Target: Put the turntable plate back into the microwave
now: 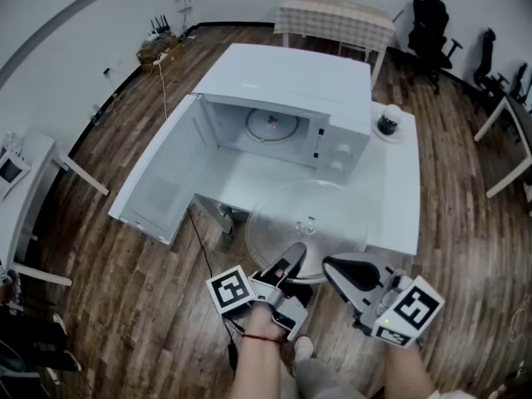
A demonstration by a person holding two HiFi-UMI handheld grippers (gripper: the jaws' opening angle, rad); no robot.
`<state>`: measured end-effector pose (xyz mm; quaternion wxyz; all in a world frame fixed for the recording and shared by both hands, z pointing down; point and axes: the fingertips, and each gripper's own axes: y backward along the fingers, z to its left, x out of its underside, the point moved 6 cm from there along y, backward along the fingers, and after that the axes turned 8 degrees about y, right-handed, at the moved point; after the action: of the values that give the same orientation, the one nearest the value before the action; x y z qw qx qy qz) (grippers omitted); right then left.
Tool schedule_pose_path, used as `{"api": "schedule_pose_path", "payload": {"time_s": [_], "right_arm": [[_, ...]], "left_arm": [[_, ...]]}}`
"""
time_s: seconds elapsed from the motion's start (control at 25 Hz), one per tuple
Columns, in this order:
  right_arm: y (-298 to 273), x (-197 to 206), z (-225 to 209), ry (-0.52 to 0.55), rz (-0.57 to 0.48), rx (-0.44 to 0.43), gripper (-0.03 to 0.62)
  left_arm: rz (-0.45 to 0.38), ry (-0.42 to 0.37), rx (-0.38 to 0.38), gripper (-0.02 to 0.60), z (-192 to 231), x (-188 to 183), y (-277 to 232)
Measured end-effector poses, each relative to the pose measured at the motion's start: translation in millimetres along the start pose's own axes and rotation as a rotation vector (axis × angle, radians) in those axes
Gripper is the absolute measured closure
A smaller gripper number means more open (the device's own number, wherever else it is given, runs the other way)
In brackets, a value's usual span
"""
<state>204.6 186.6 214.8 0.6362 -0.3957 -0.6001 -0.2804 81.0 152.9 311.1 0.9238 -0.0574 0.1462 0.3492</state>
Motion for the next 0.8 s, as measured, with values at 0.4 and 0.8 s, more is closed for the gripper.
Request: {"api": "schedule_pose_path", "payload": {"time_s": [0.4, 0.8], "right_arm": [[-2.3, -7.0, 0.9, -0.035, -0.051, -0.019, 0.563], [-14.3, -6.9, 1.1, -0.025, -0.043, -0.009, 0.562]], "left_arm": [[-0.001, -0.008, 0.012, 0.549, -4.8, -3.2, 1.6], [-0.004, -0.031, 0.019, 0.549, -8.5, -15.0, 6.6]]}}
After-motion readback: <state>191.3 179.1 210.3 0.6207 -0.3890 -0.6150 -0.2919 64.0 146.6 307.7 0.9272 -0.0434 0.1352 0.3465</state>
